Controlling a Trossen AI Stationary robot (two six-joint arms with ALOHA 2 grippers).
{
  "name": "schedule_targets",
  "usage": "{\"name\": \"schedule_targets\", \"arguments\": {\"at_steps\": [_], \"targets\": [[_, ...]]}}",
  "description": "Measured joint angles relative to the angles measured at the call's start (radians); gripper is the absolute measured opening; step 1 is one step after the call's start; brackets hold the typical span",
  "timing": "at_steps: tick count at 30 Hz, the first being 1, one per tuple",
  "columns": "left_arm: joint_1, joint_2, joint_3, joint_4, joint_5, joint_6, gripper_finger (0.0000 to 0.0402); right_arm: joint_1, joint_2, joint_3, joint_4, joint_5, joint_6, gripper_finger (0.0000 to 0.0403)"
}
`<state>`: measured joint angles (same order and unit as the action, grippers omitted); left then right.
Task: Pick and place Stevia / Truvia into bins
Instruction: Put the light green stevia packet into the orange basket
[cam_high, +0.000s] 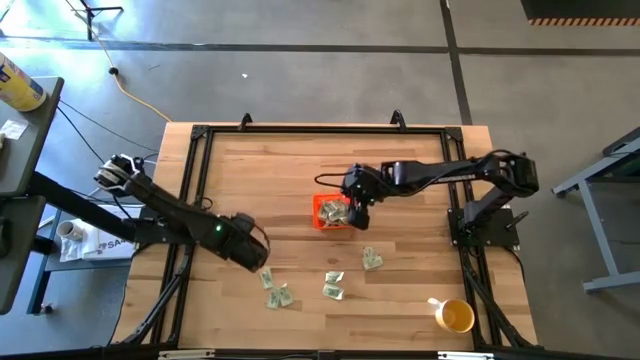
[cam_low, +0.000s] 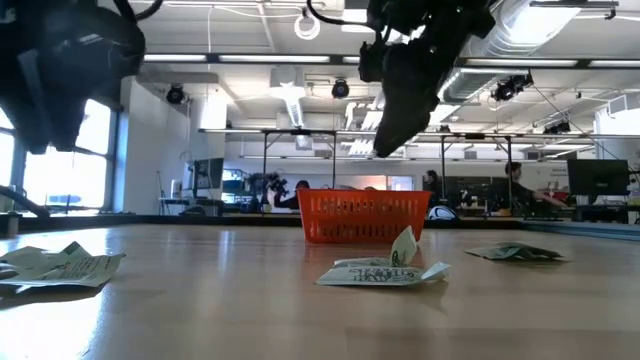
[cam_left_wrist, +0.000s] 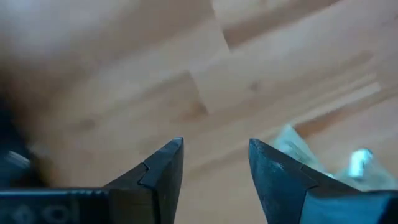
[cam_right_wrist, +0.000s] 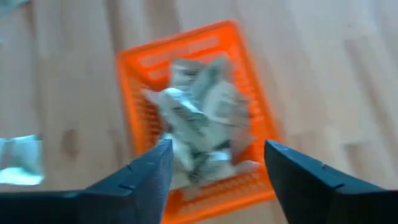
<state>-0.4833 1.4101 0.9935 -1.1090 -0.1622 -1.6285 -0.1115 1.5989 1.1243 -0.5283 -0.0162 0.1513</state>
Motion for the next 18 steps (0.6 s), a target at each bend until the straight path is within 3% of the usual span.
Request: {"name": "schedule_targets", "arguments": {"at_steps": [5,10,15,18], "targets": [[-0.048,0.02,-0.092,0.283,0.051,-0.243,0.0237,0.001,-0.004,0.014,-0.068,0.075,0.004,0.0271],[-0.07,0.145,-0.106,0.465,0.057,-0.391,0.0255,-0.002,-0.004,0.007,-0.135,0.137,0.005,0.0277],[-0.067,0.272,-0.072,0.525,0.089,-0.402,0.0263,-0.002,-0.004,0.006,-0.153,0.255,-0.008,0.0278],[-0.067,0.317,-0.046,0.498,0.097,-0.427,0.0262,-0.002,-0.004,0.006,-0.15,0.274,-0.038,0.0278]]}}
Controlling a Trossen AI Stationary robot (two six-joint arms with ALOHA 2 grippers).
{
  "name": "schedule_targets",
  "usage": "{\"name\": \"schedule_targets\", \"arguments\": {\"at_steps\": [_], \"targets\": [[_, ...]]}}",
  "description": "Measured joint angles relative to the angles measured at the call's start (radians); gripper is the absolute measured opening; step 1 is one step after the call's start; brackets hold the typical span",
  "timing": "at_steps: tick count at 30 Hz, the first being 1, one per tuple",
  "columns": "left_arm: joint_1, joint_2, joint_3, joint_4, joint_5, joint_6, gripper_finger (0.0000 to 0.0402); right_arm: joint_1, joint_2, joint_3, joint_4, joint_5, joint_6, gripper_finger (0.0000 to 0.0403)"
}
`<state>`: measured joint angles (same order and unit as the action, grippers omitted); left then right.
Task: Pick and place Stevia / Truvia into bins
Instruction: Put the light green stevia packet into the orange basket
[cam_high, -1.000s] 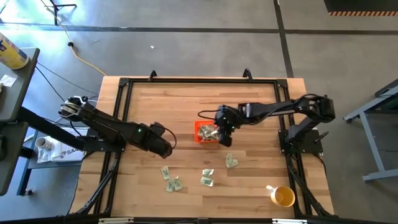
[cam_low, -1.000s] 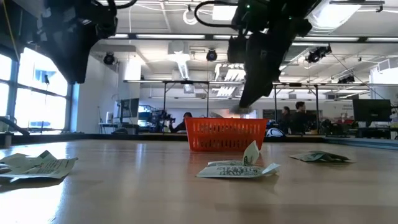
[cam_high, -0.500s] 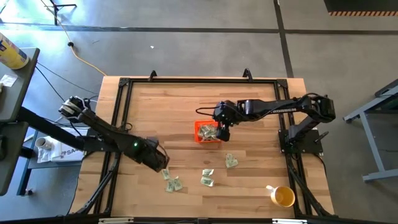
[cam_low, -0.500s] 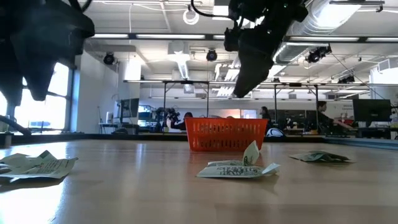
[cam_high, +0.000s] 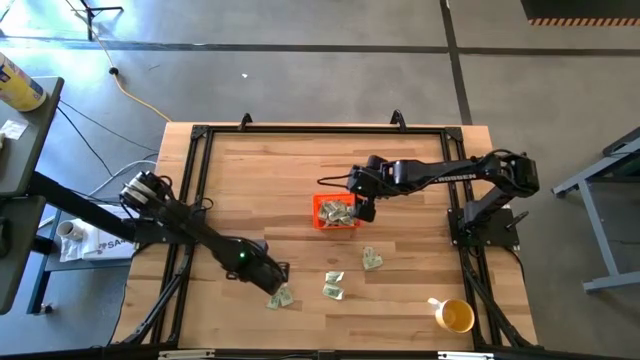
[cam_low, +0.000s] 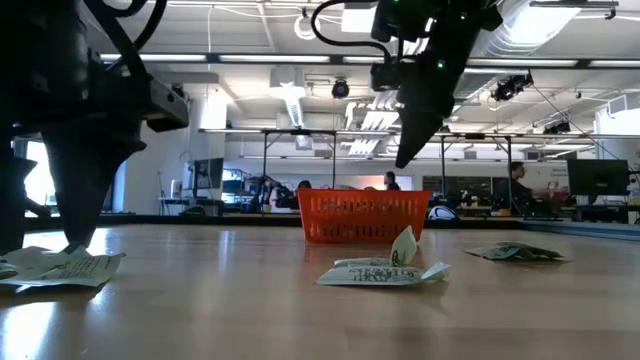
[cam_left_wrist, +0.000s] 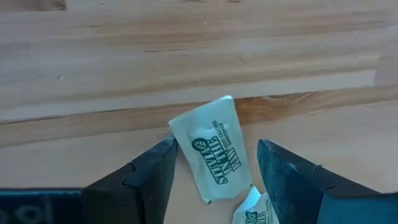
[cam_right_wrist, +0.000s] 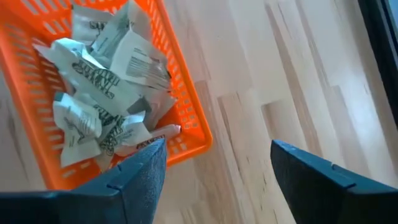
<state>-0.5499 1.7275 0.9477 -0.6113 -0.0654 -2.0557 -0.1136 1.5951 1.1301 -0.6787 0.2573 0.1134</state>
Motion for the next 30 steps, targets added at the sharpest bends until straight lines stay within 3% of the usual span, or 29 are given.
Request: {"name": "schedule_targets", "arguments": {"at_steps": [4,10,15,17,20,24,27,30], "targets": [[0.0,0.021,0.029,-0.066,0.003,-0.01,0.0235,-0.01,0.0,0.0,0.004,-0.002,-0.021,0.0278],[-0.001,0.023,0.028,-0.121,-0.014,0.005,0.0139,-0.044,0.0,0.0,0.005,0.027,-0.036,0.0278],[0.049,0.016,0.024,-0.186,-0.115,0.1,0.0042,-0.071,-0.007,0.0,0.012,0.029,-0.051,0.0278],[0.091,0.008,0.023,-0.189,-0.176,0.167,0.0022,-0.072,-0.03,0.0,0.027,0.044,-0.051,0.0278],[0.169,-0.019,0.033,-0.181,-0.275,0.335,0.0027,-0.071,-0.088,0.0,0.026,0.112,-0.049,0.0277],[0.287,-0.082,0.093,-0.09,-0.391,0.678,0.0044,-0.071,-0.182,0.0,-0.032,0.203,-0.017,0.0277],[0.384,-0.091,0.139,0.043,-0.403,0.981,0.003,-0.071,-0.241,0.0,-0.117,0.213,0.011,0.0277],[0.484,-0.077,0.158,0.205,-0.332,1.245,0.002,-0.071,-0.272,0.0,-0.198,0.18,0.044,0.0277]]}}
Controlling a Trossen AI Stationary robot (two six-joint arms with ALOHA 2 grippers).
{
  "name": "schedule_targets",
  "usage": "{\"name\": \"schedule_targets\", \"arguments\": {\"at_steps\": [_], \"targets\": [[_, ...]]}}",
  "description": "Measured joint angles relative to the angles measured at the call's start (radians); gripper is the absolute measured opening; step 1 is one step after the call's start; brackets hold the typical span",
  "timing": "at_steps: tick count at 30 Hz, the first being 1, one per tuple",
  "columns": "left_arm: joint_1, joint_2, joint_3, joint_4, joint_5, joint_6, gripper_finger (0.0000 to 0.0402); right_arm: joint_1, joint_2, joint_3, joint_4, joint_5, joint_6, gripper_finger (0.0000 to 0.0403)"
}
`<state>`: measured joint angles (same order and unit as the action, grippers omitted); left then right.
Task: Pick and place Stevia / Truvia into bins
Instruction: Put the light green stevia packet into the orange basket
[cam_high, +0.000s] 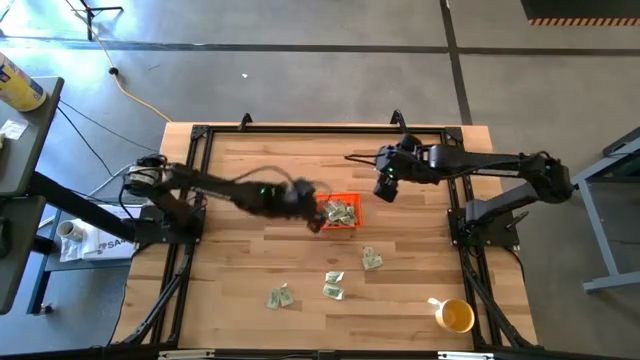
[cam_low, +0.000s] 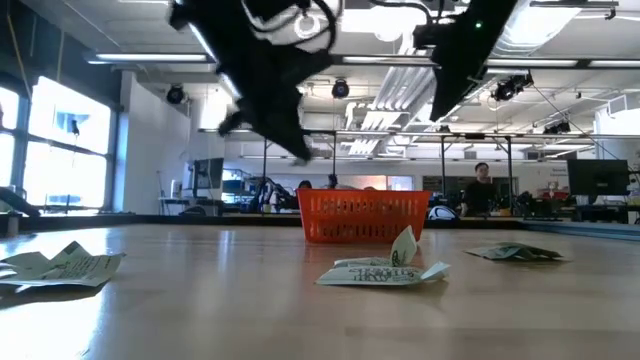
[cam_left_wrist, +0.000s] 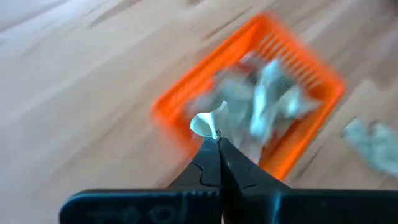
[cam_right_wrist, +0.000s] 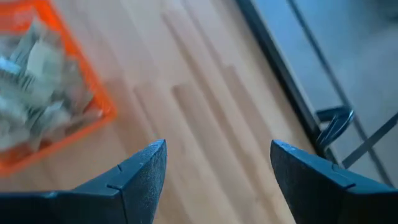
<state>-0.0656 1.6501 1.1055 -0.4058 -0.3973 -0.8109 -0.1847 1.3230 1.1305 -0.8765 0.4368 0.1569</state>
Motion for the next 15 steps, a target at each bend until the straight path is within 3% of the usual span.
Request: {"name": "schedule_targets", "arguments": {"at_steps": [2,6,15], "targets": [[0.063,0.027,0.005,0.095,0.096,0.105,0.002,0.009,-0.009,0.0,-0.047,-0.024,0.021,0.0277],[0.148,0.066,0.023,0.158,0.208,0.157,0.0034,0.042,-0.008,0.0,-0.115,-0.03,0.089,0.0277],[0.155,0.087,0.027,0.149,0.287,0.129,0.018,0.103,0.017,0.0,-0.116,-0.054,0.109,0.0277]]}}
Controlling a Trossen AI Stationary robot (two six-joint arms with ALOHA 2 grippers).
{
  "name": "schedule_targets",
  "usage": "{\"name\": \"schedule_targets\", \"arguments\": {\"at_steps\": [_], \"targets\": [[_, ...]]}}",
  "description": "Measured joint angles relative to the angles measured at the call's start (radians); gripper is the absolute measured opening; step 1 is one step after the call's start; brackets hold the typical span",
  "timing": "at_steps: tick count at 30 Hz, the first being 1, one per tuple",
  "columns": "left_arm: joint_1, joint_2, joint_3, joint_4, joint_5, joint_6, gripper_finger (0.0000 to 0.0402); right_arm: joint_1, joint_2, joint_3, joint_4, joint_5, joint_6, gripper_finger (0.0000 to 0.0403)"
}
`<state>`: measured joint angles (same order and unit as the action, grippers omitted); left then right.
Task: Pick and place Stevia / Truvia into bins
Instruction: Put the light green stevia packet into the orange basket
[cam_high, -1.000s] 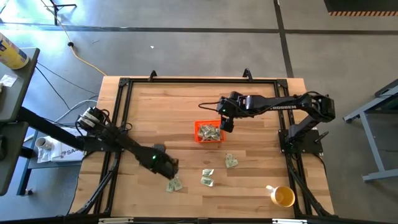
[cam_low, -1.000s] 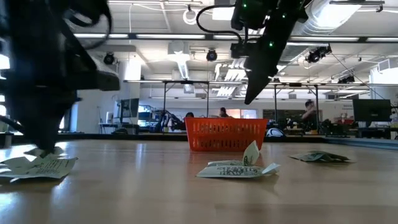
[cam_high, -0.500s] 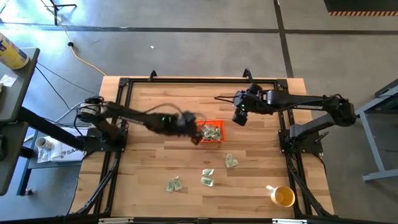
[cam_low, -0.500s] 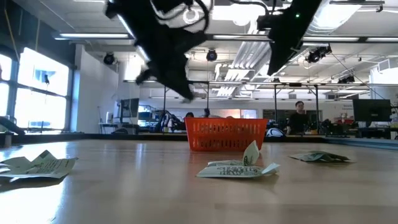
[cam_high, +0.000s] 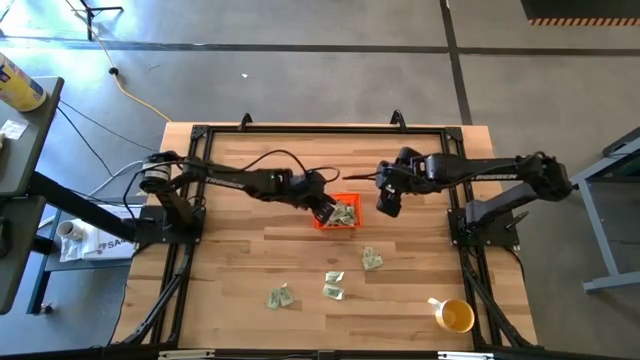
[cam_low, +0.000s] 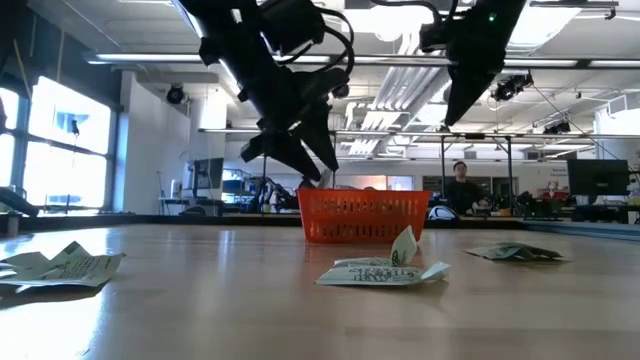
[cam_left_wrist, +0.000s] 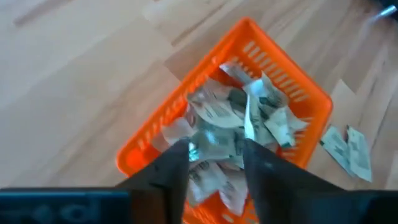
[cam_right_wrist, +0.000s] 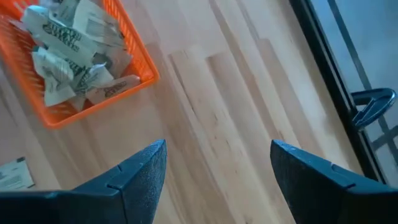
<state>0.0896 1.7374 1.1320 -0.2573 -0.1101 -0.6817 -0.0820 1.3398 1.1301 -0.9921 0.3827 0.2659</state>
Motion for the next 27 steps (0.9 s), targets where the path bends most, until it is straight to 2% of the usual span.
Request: {"name": "schedule_targets", "arguments": {"at_steps": [2,6,10,13,19,23,27], "targets": [[-0.011,-0.001,0.0,-0.007,0.032,-0.042,0.021,-0.002,0.008,0.0,0.007,-0.02,-0.018,0.0277],[-0.028,-0.016,-0.001,-0.03,0.166,-0.105,0.0252,-0.009,0.029,0.0,0.029,-0.091,-0.071,0.0277],[-0.079,-0.052,-0.002,-0.076,0.169,-0.117,0.0263,-0.009,0.078,0.0,0.058,-0.229,-0.162,0.0277],[-0.123,-0.104,0.0,-0.134,0.119,-0.119,0.0256,0.001,0.133,0.0,0.078,-0.297,-0.245,0.0277],[-0.216,-0.23,-0.001,-0.33,-0.014,-0.216,0.0237,0.048,0.219,0.0,0.113,-0.311,-0.364,0.0277],[-0.319,-0.334,0.0,-0.494,-0.181,-0.335,0.0232,0.08,0.223,-0.024,0.145,-0.329,-0.375,0.0277],[-0.436,-0.429,-0.028,-0.601,-0.34,-0.478,0.0233,0.107,0.161,-0.166,0.204,-0.317,-0.309,0.0277]]}}
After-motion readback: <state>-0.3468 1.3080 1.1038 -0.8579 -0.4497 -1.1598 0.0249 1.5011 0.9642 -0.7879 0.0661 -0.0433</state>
